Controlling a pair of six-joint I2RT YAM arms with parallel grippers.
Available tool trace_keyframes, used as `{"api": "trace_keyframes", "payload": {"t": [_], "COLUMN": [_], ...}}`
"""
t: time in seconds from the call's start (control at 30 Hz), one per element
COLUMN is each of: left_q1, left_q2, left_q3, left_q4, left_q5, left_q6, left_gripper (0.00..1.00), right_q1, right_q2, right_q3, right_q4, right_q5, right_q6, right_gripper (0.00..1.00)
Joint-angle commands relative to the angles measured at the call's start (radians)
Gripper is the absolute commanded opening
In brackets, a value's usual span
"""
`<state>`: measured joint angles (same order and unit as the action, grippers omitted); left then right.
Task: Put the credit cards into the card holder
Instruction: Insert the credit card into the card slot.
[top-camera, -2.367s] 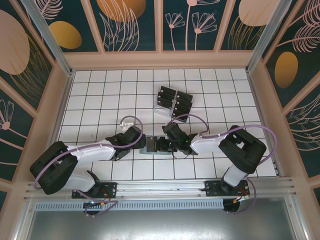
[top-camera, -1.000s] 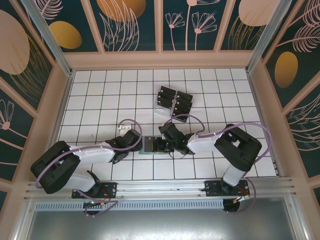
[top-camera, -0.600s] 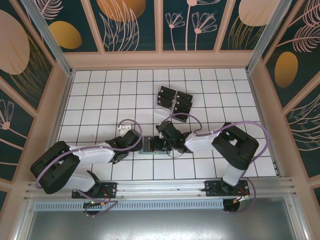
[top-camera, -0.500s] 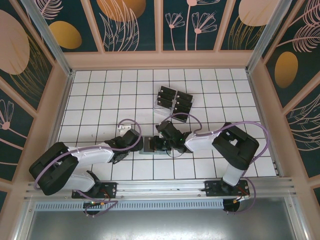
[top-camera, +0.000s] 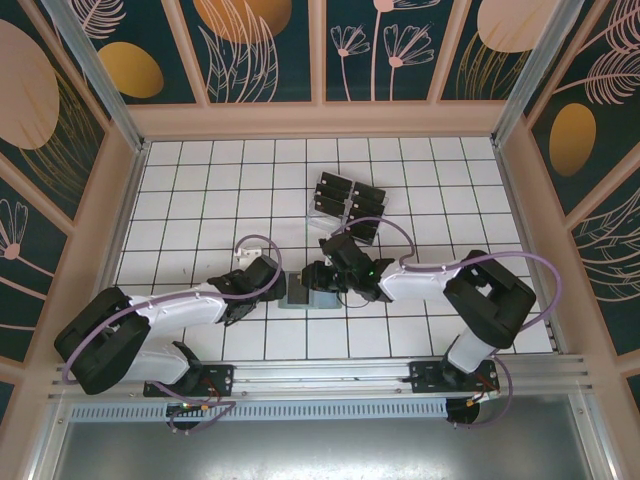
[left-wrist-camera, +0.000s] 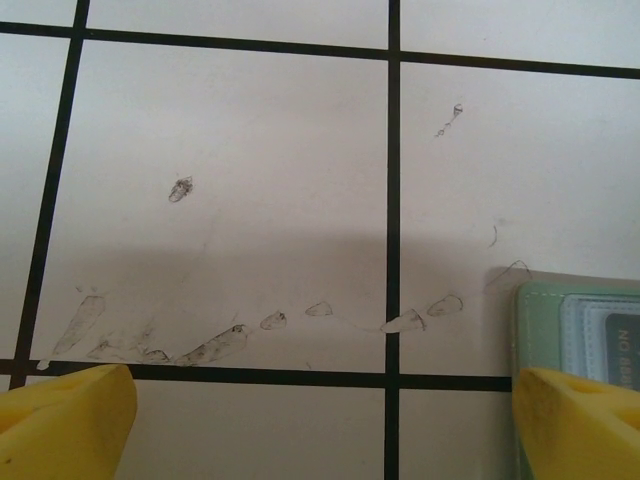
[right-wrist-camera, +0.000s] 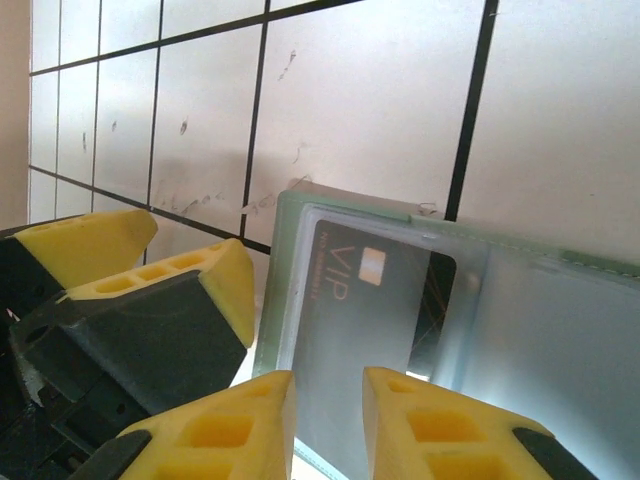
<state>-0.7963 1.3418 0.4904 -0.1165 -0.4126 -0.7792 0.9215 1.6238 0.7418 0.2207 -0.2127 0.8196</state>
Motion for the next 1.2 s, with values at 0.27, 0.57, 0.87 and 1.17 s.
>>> {"api": "trace_keyframes", "payload": {"t": [0.27, 0.57, 0.87, 1.17], "left_q1": [0.008, 0.009, 0.008, 0.009], "left_q2": [0.054, 0.072, 0.084, 0.088], "left_q3": [-0.024, -0.039, -0.047, -0.052], "left_q4": [0.015, 0.039, 0.059, 0.071], "left_q5": [-0.004, 0.010, 0.024, 0.036], "left_q6": [-0.006, -0.006, -0.008, -0.008], "left_gripper": [0.89, 0.86, 0.84, 0.83], "right_q1": [-0.011, -0.013, -0.013, -0.007], "right_q2": [0.081, 0.107, 0.130, 0.150], "right_q3": [0.034, 0.044, 0.065, 0.078], "right_q4": [-0.007, 0.003, 0.012, 0.027], "right_q5": [0.021, 0.007, -0.013, -0.032], "right_q6": [-0.024, -0.024, -0.024, -0.018], "right_gripper": [0.25, 0.25, 0.24, 0.22]}}
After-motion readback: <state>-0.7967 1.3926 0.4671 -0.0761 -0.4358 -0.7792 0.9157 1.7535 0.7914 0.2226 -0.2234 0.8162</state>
